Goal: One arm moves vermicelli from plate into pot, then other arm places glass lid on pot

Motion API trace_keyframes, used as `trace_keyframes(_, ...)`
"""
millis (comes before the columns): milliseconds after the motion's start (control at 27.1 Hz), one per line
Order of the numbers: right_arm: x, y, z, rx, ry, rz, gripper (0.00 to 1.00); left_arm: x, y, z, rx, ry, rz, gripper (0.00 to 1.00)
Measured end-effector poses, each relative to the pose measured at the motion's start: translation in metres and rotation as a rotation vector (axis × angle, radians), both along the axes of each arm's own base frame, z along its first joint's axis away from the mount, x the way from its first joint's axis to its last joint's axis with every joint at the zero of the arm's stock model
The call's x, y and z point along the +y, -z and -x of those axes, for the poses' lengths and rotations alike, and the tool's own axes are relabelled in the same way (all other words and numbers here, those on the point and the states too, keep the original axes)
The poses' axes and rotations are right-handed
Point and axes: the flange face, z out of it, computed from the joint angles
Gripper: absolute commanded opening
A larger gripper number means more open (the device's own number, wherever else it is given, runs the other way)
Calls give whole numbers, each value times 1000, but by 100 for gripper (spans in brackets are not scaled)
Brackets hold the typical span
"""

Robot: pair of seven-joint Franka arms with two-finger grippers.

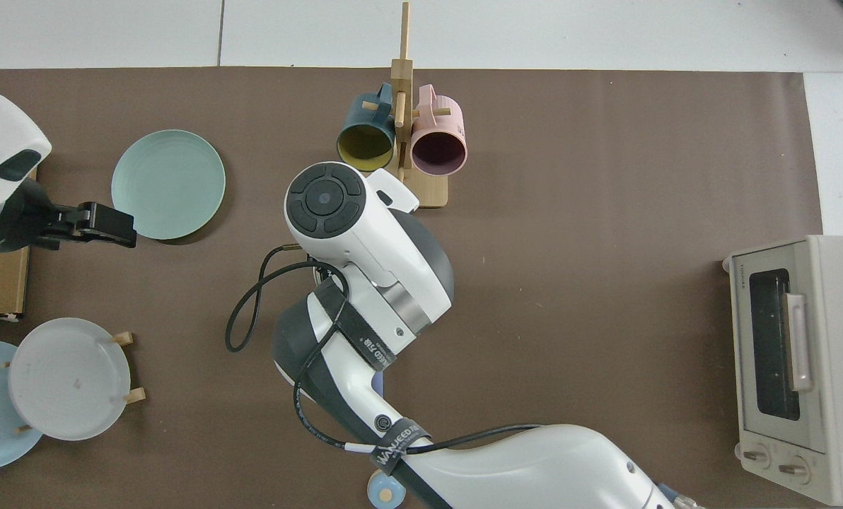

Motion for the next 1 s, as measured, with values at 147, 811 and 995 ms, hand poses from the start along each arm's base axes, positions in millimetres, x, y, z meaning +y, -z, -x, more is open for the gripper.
trace_keyframes(147, 0, 0, 0, 1, -1, 1, 0, 0, 0, 0, 0, 0, 0, 100)
trace_keyframes(811, -3, 3, 1, 14, 0, 15, 0, 1, 0, 0, 0, -2, 0, 100)
trace_keyframes(995, -3, 3, 1, 15, 0, 16, 100, 1, 0, 0, 0, -3, 0, 100)
